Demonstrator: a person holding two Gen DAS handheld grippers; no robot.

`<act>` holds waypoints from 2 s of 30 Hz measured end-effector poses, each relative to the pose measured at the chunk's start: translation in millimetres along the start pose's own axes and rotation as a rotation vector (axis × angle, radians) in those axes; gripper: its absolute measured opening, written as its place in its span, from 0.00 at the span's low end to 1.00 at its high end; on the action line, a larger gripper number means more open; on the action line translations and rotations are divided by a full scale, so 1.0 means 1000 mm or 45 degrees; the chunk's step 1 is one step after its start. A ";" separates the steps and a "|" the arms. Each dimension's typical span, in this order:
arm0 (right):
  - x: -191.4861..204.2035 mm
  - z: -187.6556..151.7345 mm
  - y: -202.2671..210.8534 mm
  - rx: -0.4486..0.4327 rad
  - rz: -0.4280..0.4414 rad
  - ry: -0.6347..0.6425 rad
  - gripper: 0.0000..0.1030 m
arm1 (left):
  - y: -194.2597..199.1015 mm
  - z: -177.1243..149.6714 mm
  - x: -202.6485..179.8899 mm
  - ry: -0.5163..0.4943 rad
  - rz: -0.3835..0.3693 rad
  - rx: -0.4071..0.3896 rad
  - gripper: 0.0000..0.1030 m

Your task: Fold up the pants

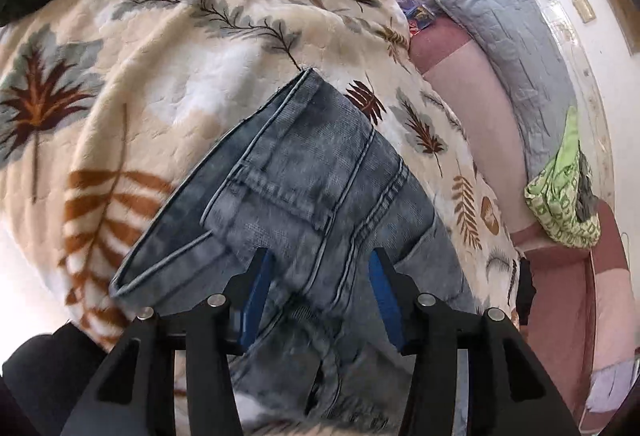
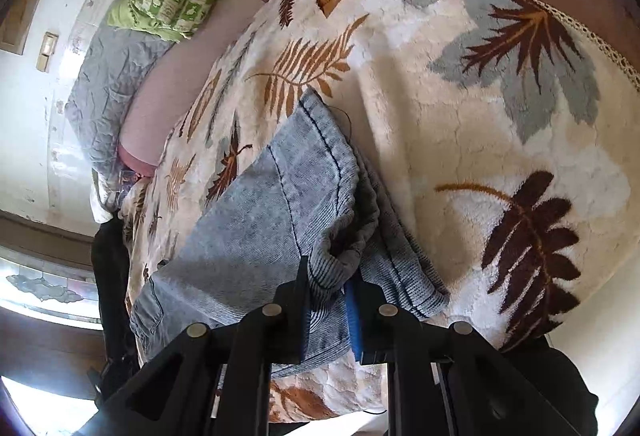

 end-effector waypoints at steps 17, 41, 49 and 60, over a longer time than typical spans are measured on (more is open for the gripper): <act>-0.004 0.000 -0.006 0.010 0.006 -0.015 0.17 | 0.001 0.016 0.030 0.245 0.054 -0.054 0.52; -0.012 -0.006 0.016 0.145 -0.204 0.199 0.40 | 0.069 0.004 0.042 -0.167 0.199 -0.209 0.06; -0.024 0.014 0.051 0.051 -0.304 0.188 0.65 | 0.087 0.019 0.060 -0.075 0.245 -0.247 0.38; 0.021 0.085 -0.040 0.142 -0.387 0.469 0.25 | 0.007 -0.006 -0.026 -0.473 0.211 -0.194 0.54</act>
Point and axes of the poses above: each gripper's, at about its wrist camera, not at the fingertips, and y roughly against the way its jaws point, x to its left, z to its top, the point moved 10 cm from there along -y, roughly the way its jaws point, and after that the axes turned 8 degrees about y, right-handed, at the moved point
